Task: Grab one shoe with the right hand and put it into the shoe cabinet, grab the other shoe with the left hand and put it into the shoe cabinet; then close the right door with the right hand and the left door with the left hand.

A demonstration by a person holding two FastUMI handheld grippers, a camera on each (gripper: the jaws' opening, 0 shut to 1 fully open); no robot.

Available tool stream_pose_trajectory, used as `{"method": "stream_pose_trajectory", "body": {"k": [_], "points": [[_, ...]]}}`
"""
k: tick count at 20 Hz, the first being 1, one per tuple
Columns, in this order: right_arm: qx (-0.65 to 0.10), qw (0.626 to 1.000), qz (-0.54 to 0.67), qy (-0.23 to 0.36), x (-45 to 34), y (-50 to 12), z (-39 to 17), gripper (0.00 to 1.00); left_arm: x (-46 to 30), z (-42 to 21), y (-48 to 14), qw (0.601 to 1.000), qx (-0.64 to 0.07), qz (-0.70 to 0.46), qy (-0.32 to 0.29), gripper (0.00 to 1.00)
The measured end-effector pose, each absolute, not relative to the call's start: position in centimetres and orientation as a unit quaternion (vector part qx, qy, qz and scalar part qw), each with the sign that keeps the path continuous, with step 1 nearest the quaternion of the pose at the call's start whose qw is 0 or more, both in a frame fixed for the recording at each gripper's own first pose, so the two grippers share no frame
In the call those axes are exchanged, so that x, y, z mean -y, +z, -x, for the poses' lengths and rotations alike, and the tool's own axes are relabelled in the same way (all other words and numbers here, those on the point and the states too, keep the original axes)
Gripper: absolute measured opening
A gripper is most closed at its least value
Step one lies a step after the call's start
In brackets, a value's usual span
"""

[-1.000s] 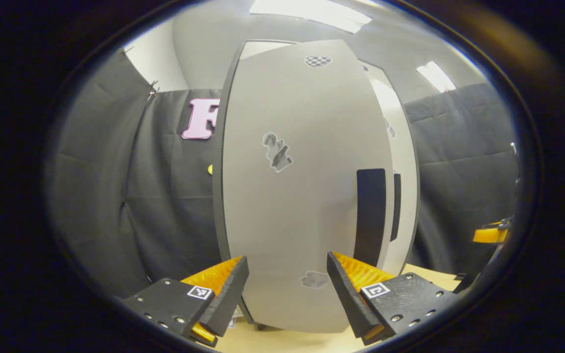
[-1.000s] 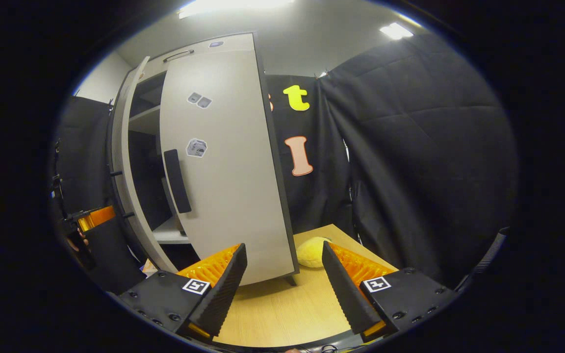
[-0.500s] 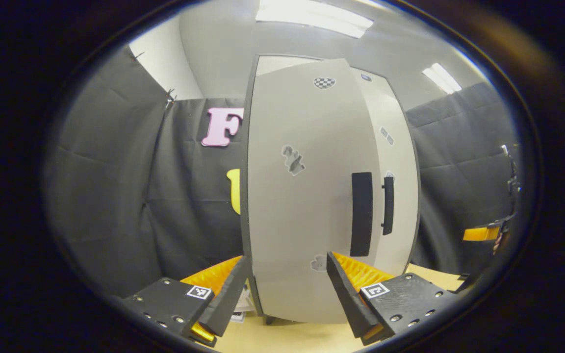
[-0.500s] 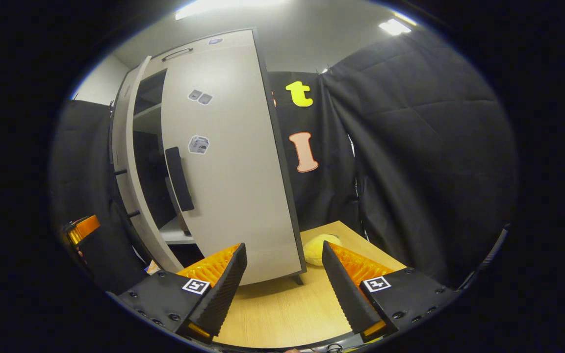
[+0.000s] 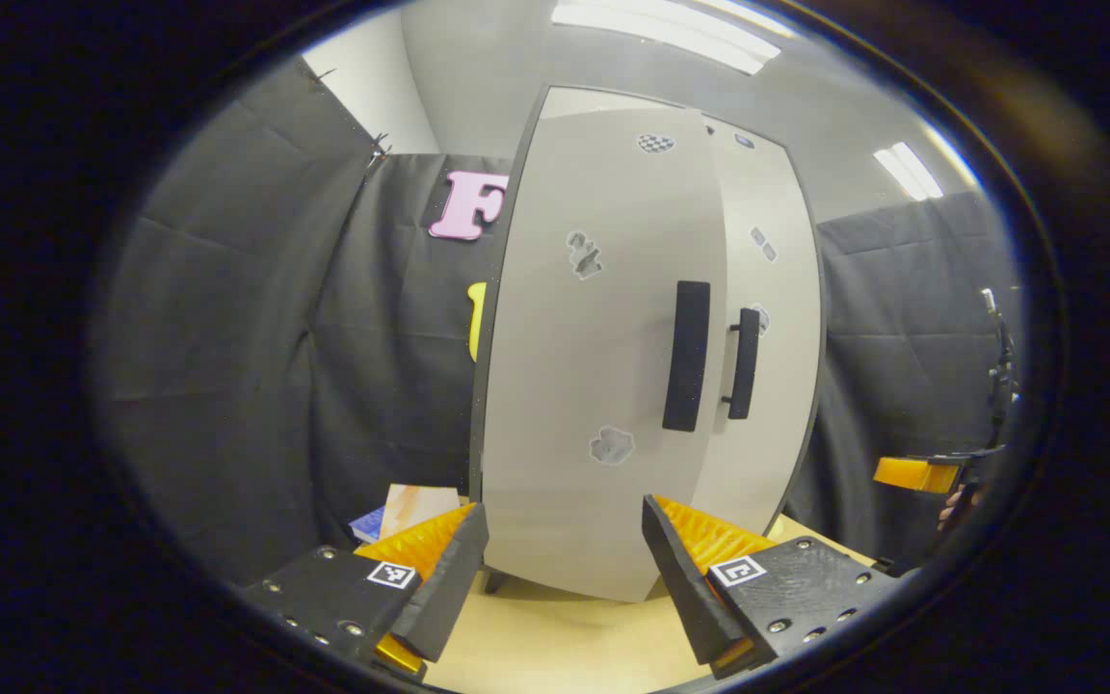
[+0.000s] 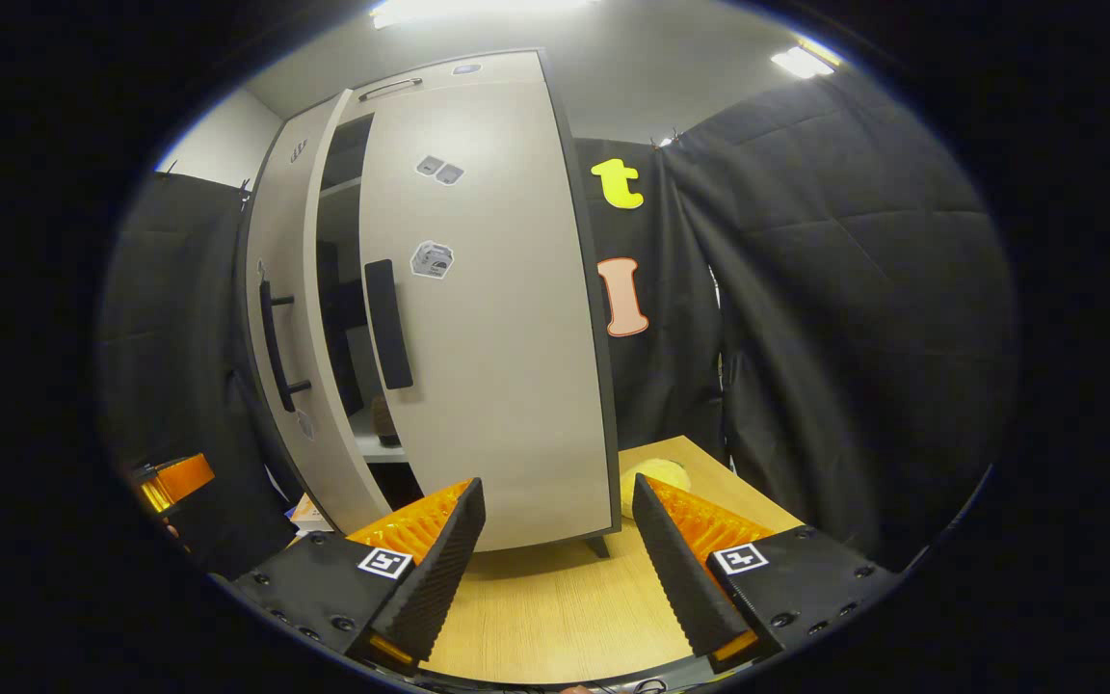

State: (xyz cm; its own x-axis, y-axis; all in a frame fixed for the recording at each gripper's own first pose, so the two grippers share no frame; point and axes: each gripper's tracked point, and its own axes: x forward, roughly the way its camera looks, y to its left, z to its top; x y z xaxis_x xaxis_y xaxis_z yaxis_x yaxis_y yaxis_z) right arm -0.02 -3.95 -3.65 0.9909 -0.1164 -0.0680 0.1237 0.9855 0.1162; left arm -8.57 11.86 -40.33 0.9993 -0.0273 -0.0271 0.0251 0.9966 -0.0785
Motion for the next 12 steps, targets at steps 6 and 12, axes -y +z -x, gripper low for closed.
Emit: {"method": "stream_pose_trajectory", "body": {"k": [6,12], "points": [[-0.006,0.998,-0.051,-0.04,1.5,-1.5,-1.8,0.97,-14.9,8.9,-39.0,1.0,0.001,0.031,0.004,1.0],[0.011,0.998,-0.037,-0.054,1.3,-0.8,-2.3,0.97,-16.4,8.2,-37.0,0.999,0.023,0.028,0.02,0.94]]}}
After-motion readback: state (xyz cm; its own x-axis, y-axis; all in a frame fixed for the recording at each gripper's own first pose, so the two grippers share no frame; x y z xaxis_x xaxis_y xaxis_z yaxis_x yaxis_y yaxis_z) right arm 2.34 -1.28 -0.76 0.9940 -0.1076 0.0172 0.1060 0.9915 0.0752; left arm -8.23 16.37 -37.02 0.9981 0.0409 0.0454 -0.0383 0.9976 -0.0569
